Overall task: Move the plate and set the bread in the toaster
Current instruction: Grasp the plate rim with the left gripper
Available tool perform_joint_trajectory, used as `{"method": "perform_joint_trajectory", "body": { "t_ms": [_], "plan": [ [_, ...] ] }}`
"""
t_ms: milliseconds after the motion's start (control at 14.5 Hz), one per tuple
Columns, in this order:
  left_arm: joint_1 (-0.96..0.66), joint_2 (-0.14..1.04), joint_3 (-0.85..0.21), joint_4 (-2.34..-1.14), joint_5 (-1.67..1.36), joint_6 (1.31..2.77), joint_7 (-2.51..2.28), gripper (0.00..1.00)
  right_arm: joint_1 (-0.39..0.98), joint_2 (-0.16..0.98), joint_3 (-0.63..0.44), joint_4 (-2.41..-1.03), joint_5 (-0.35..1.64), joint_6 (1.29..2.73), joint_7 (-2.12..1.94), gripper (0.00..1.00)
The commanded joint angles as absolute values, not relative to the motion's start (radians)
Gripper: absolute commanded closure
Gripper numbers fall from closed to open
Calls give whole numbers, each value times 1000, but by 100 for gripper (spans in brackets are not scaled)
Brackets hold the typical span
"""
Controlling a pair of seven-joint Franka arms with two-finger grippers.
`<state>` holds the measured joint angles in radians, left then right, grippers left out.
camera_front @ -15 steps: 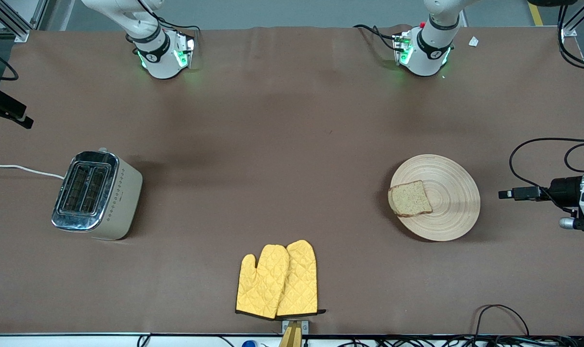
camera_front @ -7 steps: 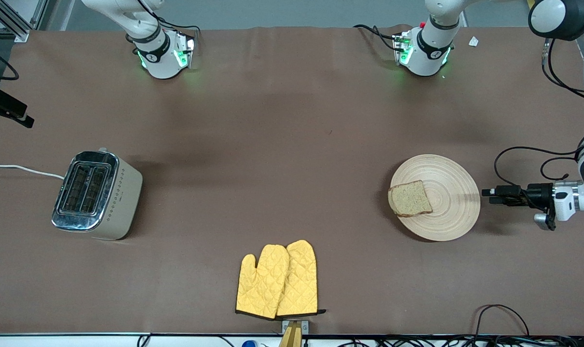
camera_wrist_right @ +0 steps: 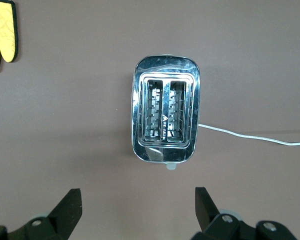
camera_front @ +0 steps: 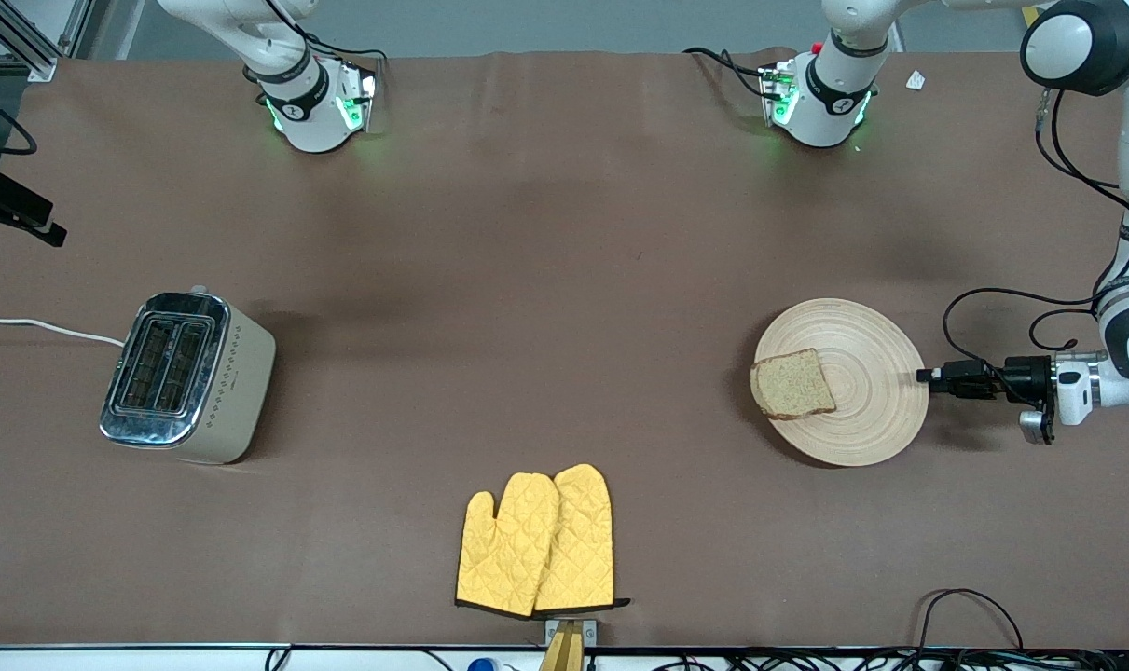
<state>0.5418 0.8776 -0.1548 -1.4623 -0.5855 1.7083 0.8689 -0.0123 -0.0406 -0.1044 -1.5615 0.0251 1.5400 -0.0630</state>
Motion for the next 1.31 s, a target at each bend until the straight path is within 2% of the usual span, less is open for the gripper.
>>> {"method": "perform_joint_trajectory", "body": {
  "t_ms": [0,413,688,757,1032,1239],
  "plan": [
    [551,897,-163,-1443,-610,1698,882,55,-18,-37,-101,-1552,28,1529,-55,0],
    [549,922,-163,-1442,-650,1694,890,74,-18,-38,-101,-1552,28,1529,-52,0],
    [548,919,-175,-1440,-649,1686,890,96,-18,-38,-101,-1552,28,1529,-52,0],
    [548,914,-186,-1439,-650,1678,888,99,-18,-37,-101,-1552,28,1528,-52,0],
    [548,904,-284,-1440,-702,1623,873,99,-18,-38,-100,-1552,28,1529,-52,0],
    [517,902,-377,-1445,-729,1647,827,99,-18,-37,-101,-1552,28,1528,-52,0]
  ]
}}
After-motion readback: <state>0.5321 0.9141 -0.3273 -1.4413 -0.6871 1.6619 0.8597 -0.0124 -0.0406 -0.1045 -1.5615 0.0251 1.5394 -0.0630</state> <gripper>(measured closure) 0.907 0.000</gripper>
